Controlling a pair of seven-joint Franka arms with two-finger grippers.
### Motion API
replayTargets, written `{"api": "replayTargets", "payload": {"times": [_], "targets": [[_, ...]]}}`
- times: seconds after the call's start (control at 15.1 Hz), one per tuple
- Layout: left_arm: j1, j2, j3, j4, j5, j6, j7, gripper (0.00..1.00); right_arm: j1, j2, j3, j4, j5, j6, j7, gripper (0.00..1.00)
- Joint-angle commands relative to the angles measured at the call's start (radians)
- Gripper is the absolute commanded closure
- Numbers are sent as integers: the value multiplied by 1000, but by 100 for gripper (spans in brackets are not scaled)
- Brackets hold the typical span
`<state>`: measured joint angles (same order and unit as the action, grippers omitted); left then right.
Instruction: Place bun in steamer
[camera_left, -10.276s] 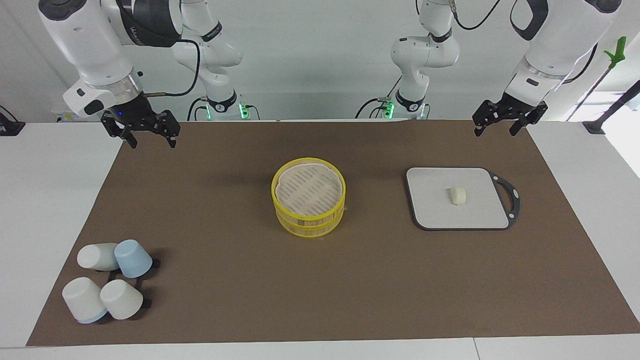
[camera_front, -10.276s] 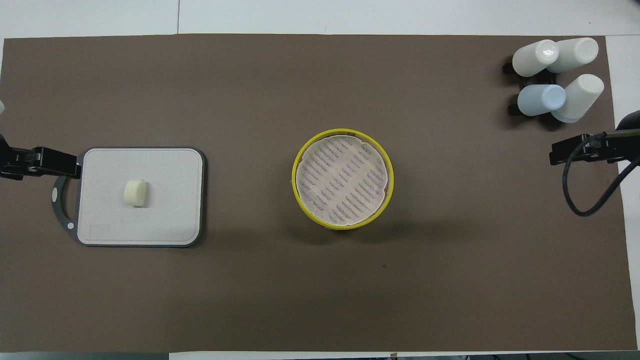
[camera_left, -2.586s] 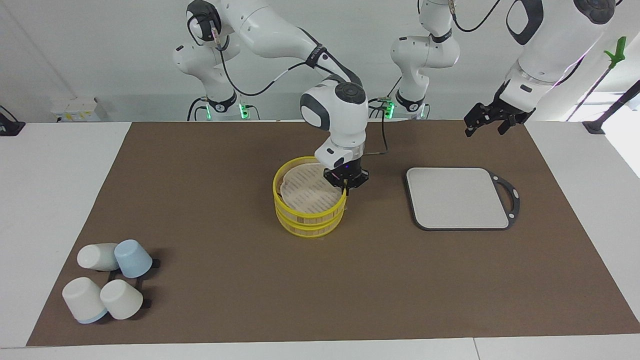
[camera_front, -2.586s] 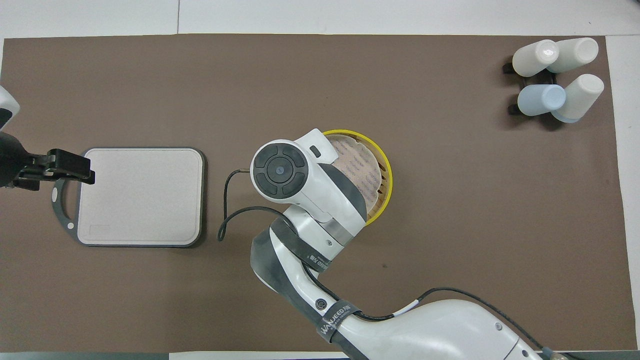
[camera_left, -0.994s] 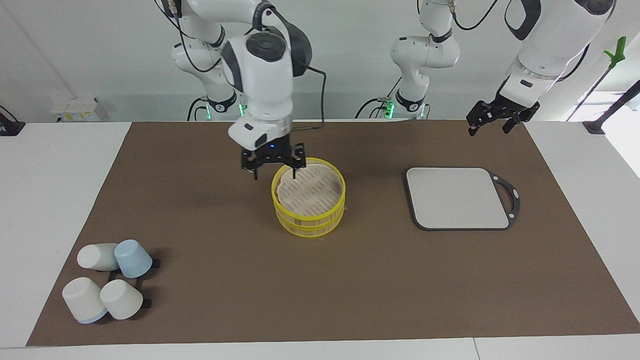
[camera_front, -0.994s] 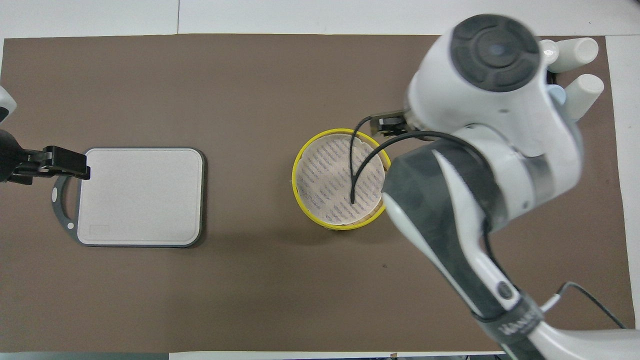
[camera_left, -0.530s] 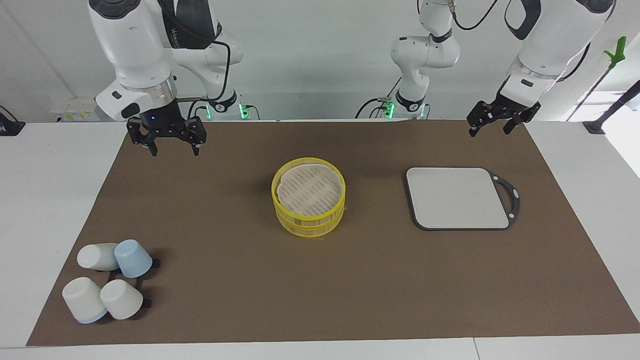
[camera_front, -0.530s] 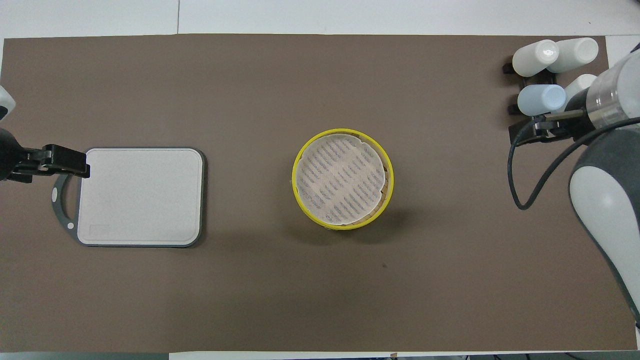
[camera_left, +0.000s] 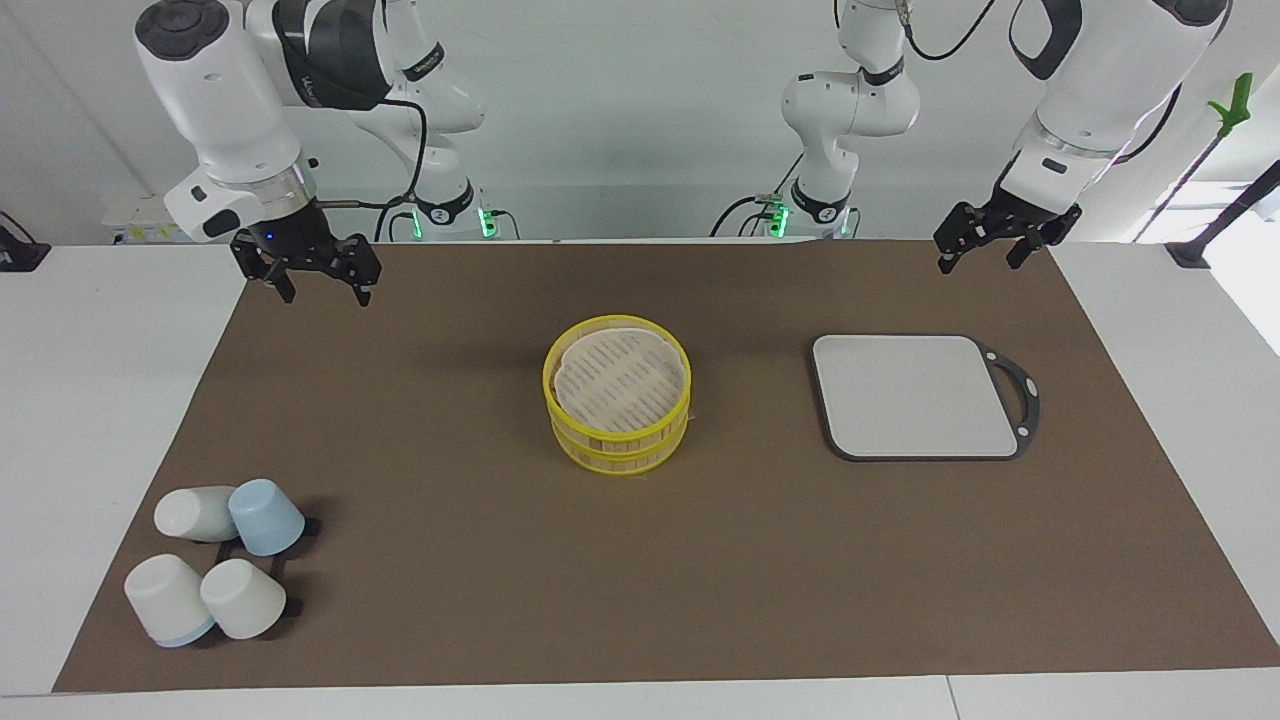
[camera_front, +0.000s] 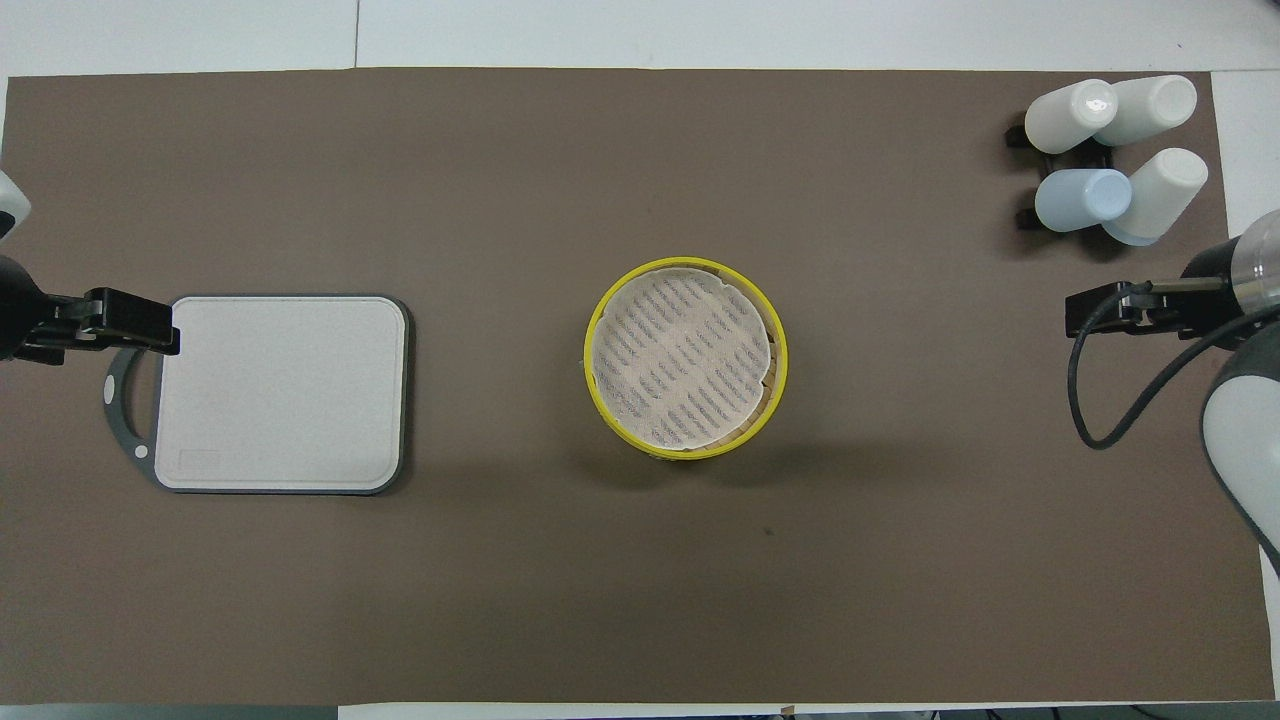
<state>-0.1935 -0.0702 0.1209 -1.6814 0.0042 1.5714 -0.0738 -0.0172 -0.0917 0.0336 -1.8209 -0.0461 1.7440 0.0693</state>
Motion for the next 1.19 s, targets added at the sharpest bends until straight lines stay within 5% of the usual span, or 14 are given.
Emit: {"api": "replayTargets", "payload": {"times": [0.0, 0.2, 1.13], "targets": [[-14, -11, 9, -3, 16, 6, 2, 0, -33, 13, 9, 50, 17, -7, -122, 0], [-15, -11, 9, -3, 16, 7, 0, 0, -43, 46, 9, 118, 31, -96, -128, 0], [-14, -11, 9, -4, 16, 10, 0, 0, -47, 50, 9, 123, 32, -103, -117, 0]]}}
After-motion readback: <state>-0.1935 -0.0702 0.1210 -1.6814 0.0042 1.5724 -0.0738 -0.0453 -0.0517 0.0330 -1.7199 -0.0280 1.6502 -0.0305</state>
